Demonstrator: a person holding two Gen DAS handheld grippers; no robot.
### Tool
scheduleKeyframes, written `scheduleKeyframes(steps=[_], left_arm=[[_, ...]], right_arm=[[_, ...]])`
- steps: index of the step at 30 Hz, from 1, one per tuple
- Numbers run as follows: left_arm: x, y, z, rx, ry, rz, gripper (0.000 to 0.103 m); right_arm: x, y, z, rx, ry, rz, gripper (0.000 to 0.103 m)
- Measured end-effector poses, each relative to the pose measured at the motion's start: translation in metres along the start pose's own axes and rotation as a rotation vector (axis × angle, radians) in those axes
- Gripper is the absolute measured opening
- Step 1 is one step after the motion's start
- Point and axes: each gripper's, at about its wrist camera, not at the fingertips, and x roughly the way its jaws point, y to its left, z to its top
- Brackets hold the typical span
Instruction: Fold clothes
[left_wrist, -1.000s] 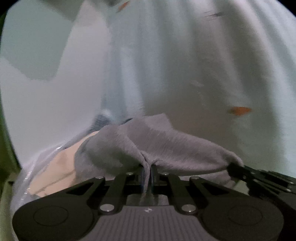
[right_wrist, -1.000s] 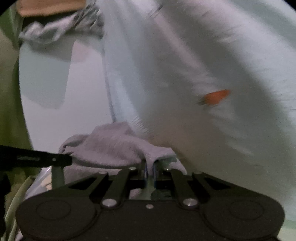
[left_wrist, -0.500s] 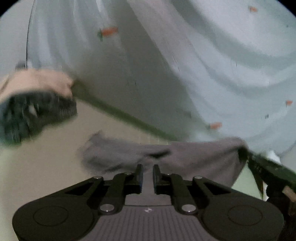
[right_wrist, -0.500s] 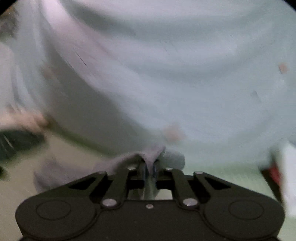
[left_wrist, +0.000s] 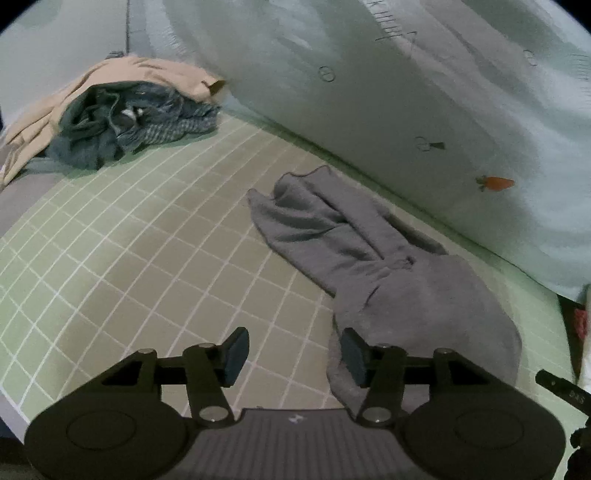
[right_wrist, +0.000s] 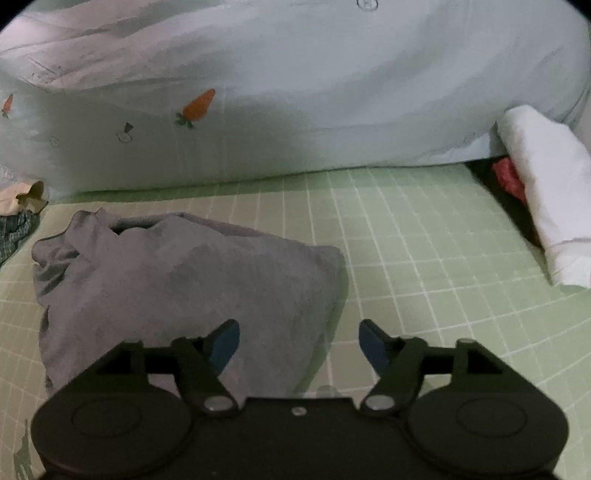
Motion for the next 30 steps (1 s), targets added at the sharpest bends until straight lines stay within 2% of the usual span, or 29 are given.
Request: scheduleKeyframes(steps=[3, 5, 7, 17, 20, 25, 30], left_arm=[[0.014, 0.001, 0.011, 0.009, 0.015, 0.021, 0.063], [0.025, 0.0, 0.022, 0.029, 0.026, 0.03, 0.065], [0.04, -0.001, 0.036, 0.051, 0.038, 0.036, 0.073], [0.145, -0.006, 0.111, 0.075, 0.128, 0.049, 0.08], [0.176, -0.007, 0.122, 0.062, 0.163, 0.054, 0.08], [0.198, -0.014, 0.133, 0.048, 0.179, 0.049, 0.08], [0.208, -0.029, 0.137, 0.092, 0.17, 0.04, 0.08]], right_arm=[[0.011, -0.001, 0.003, 0.018, 0.02, 0.003, 0.08], [0.021, -0.004, 0.01, 0.079, 0.026, -0.003, 0.083], [0.033, -0.007, 0.017, 0.136, 0.032, -0.009, 0.084], [0.112, 0.01, 0.075, 0.168, 0.088, -0.069, 0.088], [0.137, 0.029, 0.089, 0.017, 0.091, -0.078, 0.088], [0.165, 0.068, 0.105, -0.153, 0.103, 0.04, 0.088], [0.19, 0.116, 0.11, -0.309, 0.121, 0.166, 0.088]])
